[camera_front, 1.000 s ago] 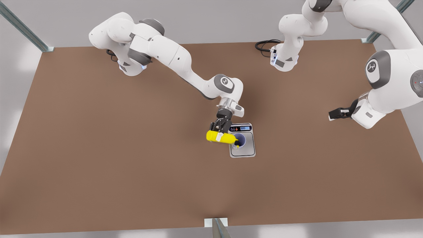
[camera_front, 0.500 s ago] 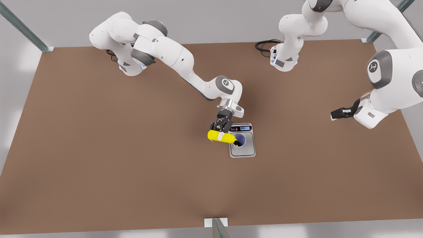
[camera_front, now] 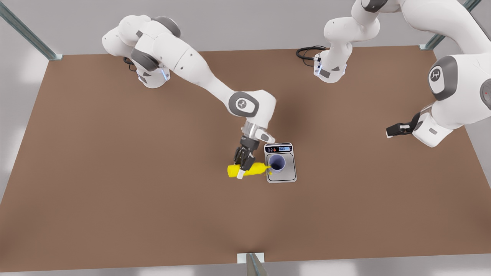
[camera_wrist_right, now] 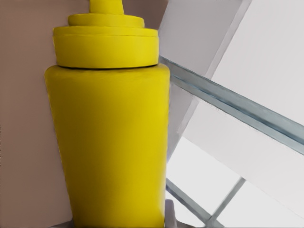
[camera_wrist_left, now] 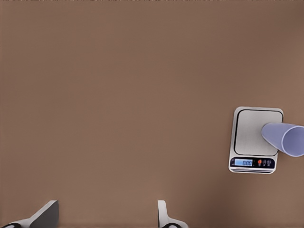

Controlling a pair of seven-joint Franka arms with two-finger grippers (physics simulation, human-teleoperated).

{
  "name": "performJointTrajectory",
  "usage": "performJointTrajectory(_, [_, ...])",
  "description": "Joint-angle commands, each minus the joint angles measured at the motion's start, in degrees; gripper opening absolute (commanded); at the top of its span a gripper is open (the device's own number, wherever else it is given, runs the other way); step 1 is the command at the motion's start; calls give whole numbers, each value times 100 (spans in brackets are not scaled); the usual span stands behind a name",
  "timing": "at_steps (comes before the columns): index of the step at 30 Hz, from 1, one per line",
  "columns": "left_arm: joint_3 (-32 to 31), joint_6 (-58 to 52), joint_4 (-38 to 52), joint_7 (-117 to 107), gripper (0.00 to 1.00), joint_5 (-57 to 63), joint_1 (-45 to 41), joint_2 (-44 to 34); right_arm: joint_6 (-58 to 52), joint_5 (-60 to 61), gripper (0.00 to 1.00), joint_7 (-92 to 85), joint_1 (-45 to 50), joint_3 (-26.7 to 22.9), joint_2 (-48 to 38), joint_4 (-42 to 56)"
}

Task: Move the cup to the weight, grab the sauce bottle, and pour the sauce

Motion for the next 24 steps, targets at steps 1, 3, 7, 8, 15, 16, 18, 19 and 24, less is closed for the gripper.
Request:
performJointTrajectory(1, [0, 0, 9, -22, 100, -8, -1, 21, 116, 90, 54, -93, -56, -1, -36, -8])
performJointTrajectory(3, [0, 0, -18, -4, 100, 19, -1, -40, 678, 705, 54, -647, -477, 8, -151, -44])
performJointTrajectory(7, [-9, 0, -35, -31, 100, 27, 8, -40, 1347, 2919, 54, -2650, -1303, 8, -212, -61])
performJointTrajectory(8, [-8, 0, -44, -40, 100, 27, -1, -40, 1373, 3526, 54, -3178, -1515, 8, -204, -61])
performJointTrajectory(15, [-9, -18, -35, -48, 100, 19, -1, -49, 1707, 6647, 54, -6087, -2692, 8, -133, -255])
performJointTrajectory(16, [-9, -18, -44, -48, 100, 19, -1, -40, 1707, 7015, 54, -6404, -2807, 8, -133, -316])
performJointTrajectory(18, [-9, 0, -44, -22, 100, 19, -1, -32, 1707, 7938, 54, -7317, -3009, 8, -107, -386])
performJointTrajectory(19, [-9, 43, -70, -31, 100, 27, -1, -49, 1690, 8412, 54, -7782, -3140, -1, -107, -457])
performJointTrajectory(24, [-8, 228, -343, -48, 100, 19, 16, -348, 1180, 11103, 54, -9674, -3984, -1, 33, -1072])
